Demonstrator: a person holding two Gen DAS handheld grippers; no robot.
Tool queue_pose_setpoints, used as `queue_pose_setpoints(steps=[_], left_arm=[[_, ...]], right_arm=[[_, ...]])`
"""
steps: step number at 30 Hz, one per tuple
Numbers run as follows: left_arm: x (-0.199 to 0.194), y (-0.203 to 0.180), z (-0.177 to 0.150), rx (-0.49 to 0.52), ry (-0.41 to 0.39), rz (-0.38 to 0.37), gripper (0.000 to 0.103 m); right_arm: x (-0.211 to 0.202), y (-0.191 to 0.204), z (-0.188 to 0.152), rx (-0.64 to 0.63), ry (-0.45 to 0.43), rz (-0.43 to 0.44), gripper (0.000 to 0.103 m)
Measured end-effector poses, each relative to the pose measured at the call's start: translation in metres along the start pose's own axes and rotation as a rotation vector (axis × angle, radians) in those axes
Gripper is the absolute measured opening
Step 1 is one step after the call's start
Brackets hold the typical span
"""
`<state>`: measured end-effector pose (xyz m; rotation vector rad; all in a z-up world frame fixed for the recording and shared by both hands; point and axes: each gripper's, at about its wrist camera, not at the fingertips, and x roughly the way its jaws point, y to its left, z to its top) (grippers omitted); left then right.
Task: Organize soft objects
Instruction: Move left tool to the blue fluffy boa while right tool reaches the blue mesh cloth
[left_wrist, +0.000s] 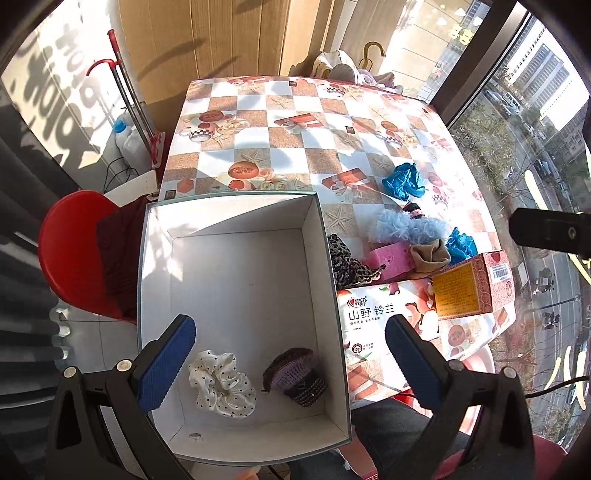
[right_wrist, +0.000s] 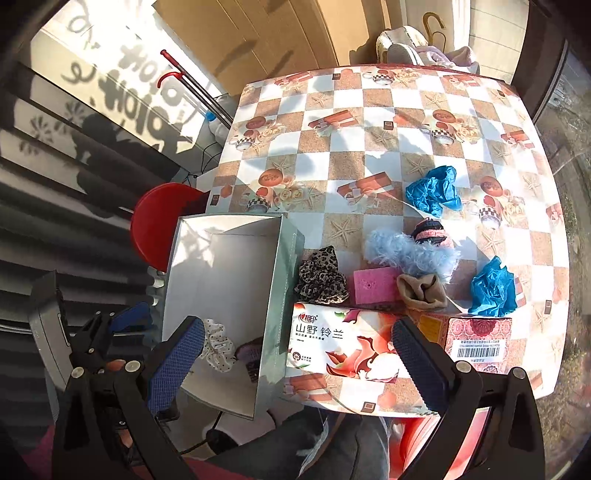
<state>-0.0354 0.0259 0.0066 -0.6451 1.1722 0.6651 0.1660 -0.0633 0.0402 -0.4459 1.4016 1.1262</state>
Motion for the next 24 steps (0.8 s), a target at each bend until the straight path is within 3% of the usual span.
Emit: queue_pose_setpoints(steps=[6, 9, 13, 17, 24], left_arm=[[0.023, -0.056, 0.025, 0.140, 0.035, -0.010, 0.103], [0.042, -0.084, 0.035, 0.221, 0.057, 0.010, 0.103], [0.074, -0.118, 0.055, 0.368, 0.078, 0.107, 0.103], [0.114, -0.141, 0.075, 0.497, 0.109, 0.194, 0.103], [0.183, -0.172, 0.097, 0.628, 0.247, 0.182, 0.103]], right_arm=[[-0.041, -0.100, 0.005, 0.185, -0.047, -0.137, 0.102], [-0.037, -0.153, 0.000, 0.290, -0.023, -0.180, 0.102], [-0.011, -0.214, -0.011, 0.423, 0.056, -0.174, 0.102], [0.020, -0.249, -0.019, 0.465, 0.135, -0.174, 0.102], [0.069, -0.278, -0.018, 0.470, 0.240, -0.124, 0.102]])
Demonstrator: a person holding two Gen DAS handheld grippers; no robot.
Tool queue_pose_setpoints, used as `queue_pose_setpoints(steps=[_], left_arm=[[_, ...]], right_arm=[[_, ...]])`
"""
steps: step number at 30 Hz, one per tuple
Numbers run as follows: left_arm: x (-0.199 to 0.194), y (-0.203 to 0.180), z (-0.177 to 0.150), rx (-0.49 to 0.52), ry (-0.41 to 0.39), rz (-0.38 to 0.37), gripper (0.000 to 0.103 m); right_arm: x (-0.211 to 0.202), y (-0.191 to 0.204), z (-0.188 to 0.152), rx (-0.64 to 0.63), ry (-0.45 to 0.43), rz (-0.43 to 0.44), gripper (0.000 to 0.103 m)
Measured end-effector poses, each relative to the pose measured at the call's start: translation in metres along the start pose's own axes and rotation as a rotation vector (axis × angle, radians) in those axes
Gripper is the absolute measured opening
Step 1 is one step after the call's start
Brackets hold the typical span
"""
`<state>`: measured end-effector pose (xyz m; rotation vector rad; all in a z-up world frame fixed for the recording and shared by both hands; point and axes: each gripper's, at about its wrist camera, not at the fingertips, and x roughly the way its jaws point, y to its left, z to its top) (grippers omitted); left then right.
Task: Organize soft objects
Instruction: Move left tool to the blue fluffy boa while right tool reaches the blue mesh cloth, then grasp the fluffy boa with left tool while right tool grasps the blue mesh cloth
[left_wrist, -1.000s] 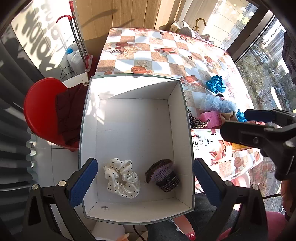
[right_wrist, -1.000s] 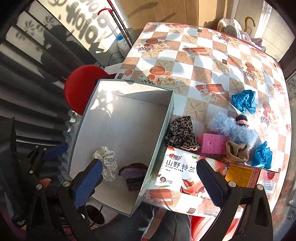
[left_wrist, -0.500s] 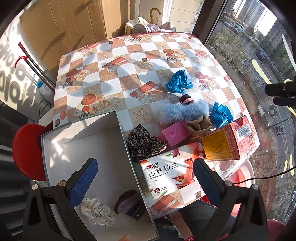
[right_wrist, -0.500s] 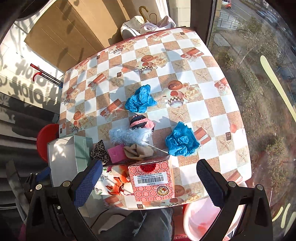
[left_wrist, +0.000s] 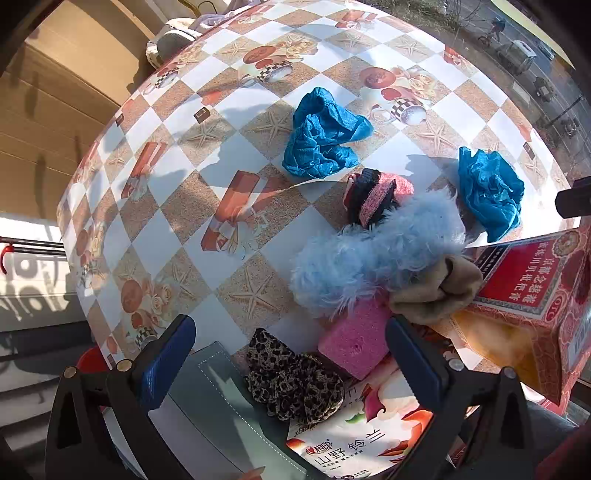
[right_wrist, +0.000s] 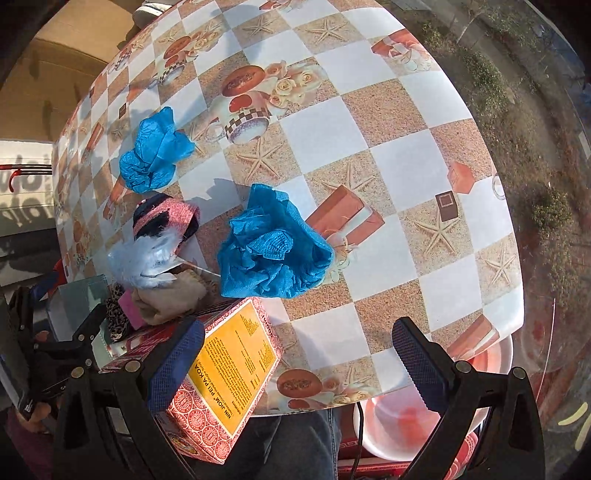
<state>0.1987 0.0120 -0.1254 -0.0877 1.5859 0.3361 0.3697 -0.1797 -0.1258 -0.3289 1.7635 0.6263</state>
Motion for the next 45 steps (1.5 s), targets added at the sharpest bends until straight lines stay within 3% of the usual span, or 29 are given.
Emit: queue_pose_setpoints(steps=[5, 8, 11, 13, 16, 19, 21, 23, 26, 33, 39, 45], left_arm=[[0.026, -0.014, 0.023, 0.037, 0.061, -0.057, 0.103], [0.039, -0.014, 0.033, 0.014, 0.066, -0.014, 0.103], [0.050, 0.006, 0.043, -0.091, 0.060, 0.083, 0.103], [0.054, 0.035, 0.048, -0.215, 0.066, 0.114, 0.103], [0.051, 0.080, 0.047, -0.381, 0.078, 0.105, 0.103], [0.037, 0.110, 0.043, -0.461, 0.056, 0.091, 0.103], [0.028, 0.118, 0.041, -0.493, 0.044, 0.058, 0.103], [0.027, 0.118, 0.039, -0.527, 0.058, -0.025, 0.103], [0.037, 0.100, 0.041, -0.559, 0.105, -0.119, 0.103], [0.076, 0.074, 0.049, -0.653, 0.184, -0.160, 0.103], [0.095, 0.064, 0.052, -0.687, 0.225, -0.138, 0.103], [0.113, 0.055, 0.055, -0.679, 0.295, -0.175, 0.097]], right_arm=[[0.030, 0.006, 0.021, -0.049, 0.038, -0.012, 0.102], [0.050, 0.015, 0.032, -0.093, 0.073, -0.034, 0.102], [0.069, 0.027, 0.037, -0.158, 0.108, -0.075, 0.102], [0.079, 0.032, 0.037, -0.206, 0.122, -0.120, 0.102], [0.083, 0.028, 0.037, -0.253, 0.101, -0.237, 0.102], [0.072, 0.001, 0.043, -0.184, 0.053, -0.320, 0.102], [0.060, -0.020, 0.046, -0.110, 0.034, -0.266, 0.102], [0.048, -0.034, 0.045, -0.058, 0.008, -0.167, 0.102], [0.041, -0.038, 0.040, -0.050, -0.012, -0.107, 0.102], [0.052, -0.014, 0.046, -0.131, -0.034, -0.163, 0.102], [0.079, -0.005, 0.046, -0.166, -0.001, -0.229, 0.102], [0.074, -0.007, 0.035, -0.150, -0.047, -0.217, 0.103]])
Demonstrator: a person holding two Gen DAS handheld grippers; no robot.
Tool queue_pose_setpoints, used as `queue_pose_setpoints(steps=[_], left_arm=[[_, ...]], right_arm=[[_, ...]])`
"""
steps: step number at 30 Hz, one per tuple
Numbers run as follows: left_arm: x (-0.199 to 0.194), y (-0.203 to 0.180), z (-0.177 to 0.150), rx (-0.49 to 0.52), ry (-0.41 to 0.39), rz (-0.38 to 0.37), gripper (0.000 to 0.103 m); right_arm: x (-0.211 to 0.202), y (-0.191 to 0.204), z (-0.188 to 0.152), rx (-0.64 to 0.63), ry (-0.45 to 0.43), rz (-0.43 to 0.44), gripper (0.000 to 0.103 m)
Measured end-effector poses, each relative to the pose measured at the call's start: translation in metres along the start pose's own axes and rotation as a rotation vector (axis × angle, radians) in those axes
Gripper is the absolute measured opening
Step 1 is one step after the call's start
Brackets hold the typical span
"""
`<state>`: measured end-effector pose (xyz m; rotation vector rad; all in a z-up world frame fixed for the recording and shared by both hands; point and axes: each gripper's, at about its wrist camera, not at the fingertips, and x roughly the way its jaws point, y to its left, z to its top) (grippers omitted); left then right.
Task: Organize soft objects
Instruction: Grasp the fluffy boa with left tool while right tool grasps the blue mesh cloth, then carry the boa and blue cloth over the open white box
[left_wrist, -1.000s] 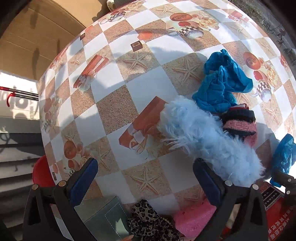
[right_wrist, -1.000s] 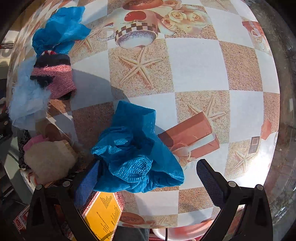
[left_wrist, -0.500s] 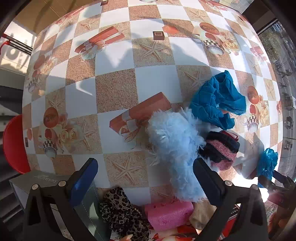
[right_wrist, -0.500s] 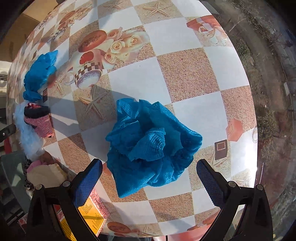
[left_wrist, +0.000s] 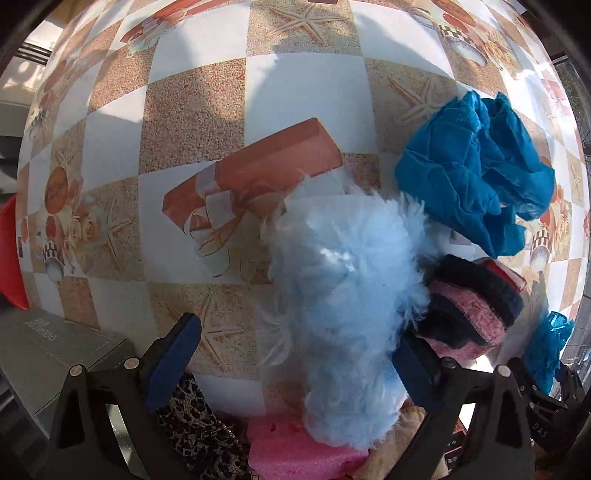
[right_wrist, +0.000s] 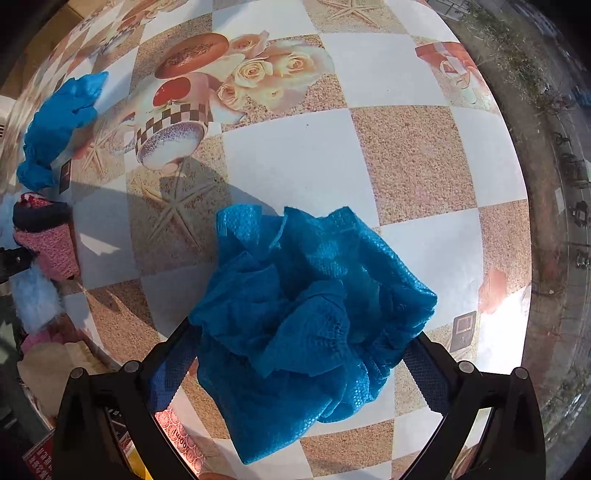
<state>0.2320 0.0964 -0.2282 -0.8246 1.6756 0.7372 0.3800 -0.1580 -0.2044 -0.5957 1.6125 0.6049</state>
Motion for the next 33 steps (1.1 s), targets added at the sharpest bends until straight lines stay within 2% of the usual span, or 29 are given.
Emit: queue_pose_setpoints(steps=[3, 4, 5, 6, 7, 8, 9, 11, 17, 23, 27, 33], left_arm=[[-0.002, -0.003, -0.001, 0.006, -0.013, -0.029, 0.089], [-0.006, -0.006, -0.002, 0.027, -0.029, -0.027, 0.080], [-0.009, -0.006, -0.010, 0.051, -0.051, -0.023, 0.064], [-0.014, -0.008, -0.010, 0.077, -0.063, -0.019, 0.051], [-0.016, -0.011, -0.011, 0.100, -0.064, -0.017, 0.027], [-0.019, -0.011, -0.012, 0.108, -0.067, -0.026, 0.027], [-0.023, -0.010, -0.014, 0.112, -0.080, -0.037, 0.027], [-0.034, -0.008, -0.022, 0.127, -0.122, -0.036, 0.026], [-0.080, -0.013, -0.061, 0.212, -0.249, -0.032, 0.026], [-0.120, -0.009, -0.108, 0.288, -0.352, -0.066, 0.026], [-0.139, -0.001, -0.143, 0.338, -0.400, -0.088, 0.026], [-0.154, 0.026, -0.191, 0.358, -0.422, -0.135, 0.026]], right_arm=[[0.000, -0.006, 0.001, -0.004, 0.013, 0.001, 0.103], [0.000, -0.006, 0.002, -0.009, 0.023, 0.001, 0.103], [0.001, -0.010, 0.009, -0.010, 0.027, 0.001, 0.103], [0.011, -0.009, 0.021, -0.010, 0.026, -0.004, 0.098], [0.009, -0.008, 0.022, -0.008, 0.015, -0.005, 0.094], [0.003, -0.005, 0.024, -0.012, -0.004, -0.005, 0.082], [-0.002, -0.001, 0.024, -0.027, -0.026, -0.007, 0.063], [-0.014, 0.011, 0.026, -0.076, -0.059, -0.004, 0.041], [-0.046, 0.017, 0.024, -0.064, -0.100, 0.122, 0.039], [-0.101, 0.025, 0.013, -0.060, -0.161, 0.192, 0.039], [-0.134, 0.040, -0.005, -0.075, -0.206, 0.227, 0.039], [-0.168, 0.080, -0.036, -0.122, -0.244, 0.279, 0.039]])
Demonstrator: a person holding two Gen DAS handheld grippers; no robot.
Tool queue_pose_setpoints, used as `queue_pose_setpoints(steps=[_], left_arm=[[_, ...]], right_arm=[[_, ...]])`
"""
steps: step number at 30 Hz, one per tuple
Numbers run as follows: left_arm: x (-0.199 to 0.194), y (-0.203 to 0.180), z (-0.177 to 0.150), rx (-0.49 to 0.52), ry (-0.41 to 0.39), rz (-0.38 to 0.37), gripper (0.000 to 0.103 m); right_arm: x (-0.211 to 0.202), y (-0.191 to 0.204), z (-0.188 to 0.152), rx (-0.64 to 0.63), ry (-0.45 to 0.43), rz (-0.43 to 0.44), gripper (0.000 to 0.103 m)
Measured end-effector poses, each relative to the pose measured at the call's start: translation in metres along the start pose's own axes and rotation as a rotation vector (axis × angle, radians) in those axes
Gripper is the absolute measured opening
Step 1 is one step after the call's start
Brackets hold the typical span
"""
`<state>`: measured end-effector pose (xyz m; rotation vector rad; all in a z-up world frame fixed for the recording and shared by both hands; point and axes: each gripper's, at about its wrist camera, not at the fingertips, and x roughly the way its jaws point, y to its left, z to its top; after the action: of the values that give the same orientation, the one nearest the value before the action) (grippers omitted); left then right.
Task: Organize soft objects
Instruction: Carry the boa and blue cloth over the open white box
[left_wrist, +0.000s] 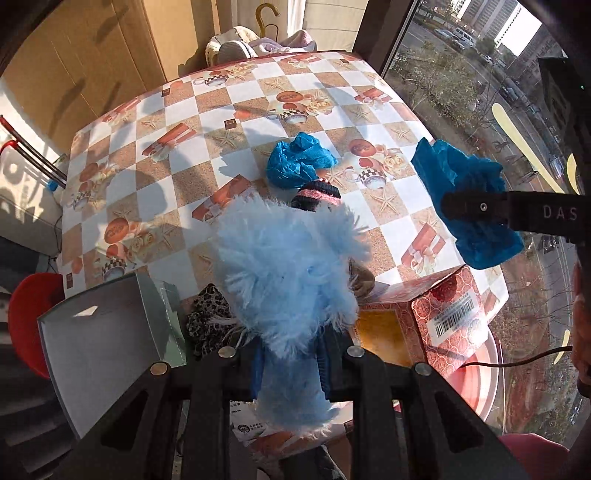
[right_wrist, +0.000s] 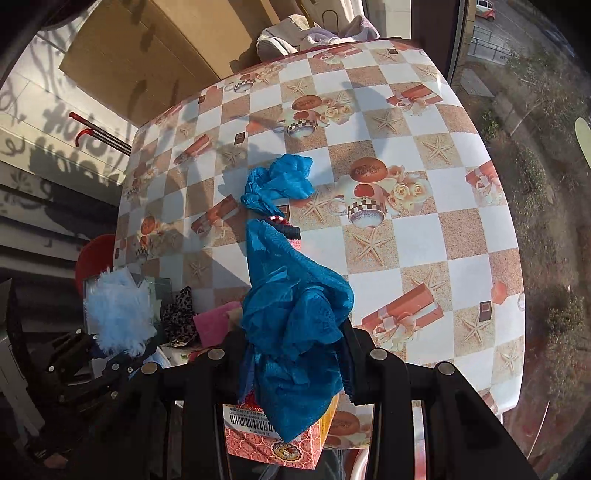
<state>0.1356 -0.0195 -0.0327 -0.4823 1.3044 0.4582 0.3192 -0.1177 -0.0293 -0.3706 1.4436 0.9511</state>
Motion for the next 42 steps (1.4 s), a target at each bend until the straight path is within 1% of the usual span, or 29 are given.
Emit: queue_pose_setpoints(steps=[3, 5, 8, 11, 14, 19, 23, 31, 34, 37, 42], left_arm=[[-0.018, 0.007, -0.021, -0.012, -0.020, -0.010, 0.026], [-0.032, 0.013, -0.034, -0.017, -0.042, -0.001, 0.026], [-0.049, 0.025, -0.053, -0.025, -0.073, 0.033, 0.026], [-0.064, 0.041, -0.071, -0.059, -0.091, 0.052, 0.026], [-0.077, 0.058, -0.090, -0.090, -0.108, 0.099, 0.026], [-0.093, 0.087, -0.118, -0.166, -0.128, 0.159, 0.026], [-0.100, 0.107, -0.136, -0.229, -0.133, 0.199, 0.026], [-0.110, 0.136, -0.162, -0.335, -0.152, 0.256, 0.026], [-0.107, 0.143, -0.169, -0.372, -0.142, 0.265, 0.026], [-0.102, 0.146, -0.176, -0.395, -0.125, 0.264, 0.026], [-0.098, 0.143, -0.180, -0.397, -0.108, 0.273, 0.026]], right_arm=[[-0.009, 0.028, -0.012, -0.033, -0.002, 0.028, 0.039], [-0.014, 0.048, -0.022, -0.056, -0.002, 0.049, 0.039], [-0.017, 0.080, -0.035, -0.092, 0.007, 0.082, 0.039], [-0.012, 0.114, -0.046, -0.148, 0.023, 0.112, 0.039], [-0.005, 0.148, -0.056, -0.211, 0.042, 0.140, 0.039], [0.005, 0.200, -0.066, -0.318, 0.073, 0.179, 0.039], [0.010, 0.233, -0.070, -0.392, 0.086, 0.193, 0.039], [0.019, 0.282, -0.077, -0.513, 0.102, 0.197, 0.039], [0.026, 0.294, -0.078, -0.525, 0.111, 0.208, 0.039], [0.034, 0.300, -0.085, -0.538, 0.125, 0.202, 0.039], [0.050, 0.299, -0.102, -0.553, 0.184, 0.188, 0.039]])
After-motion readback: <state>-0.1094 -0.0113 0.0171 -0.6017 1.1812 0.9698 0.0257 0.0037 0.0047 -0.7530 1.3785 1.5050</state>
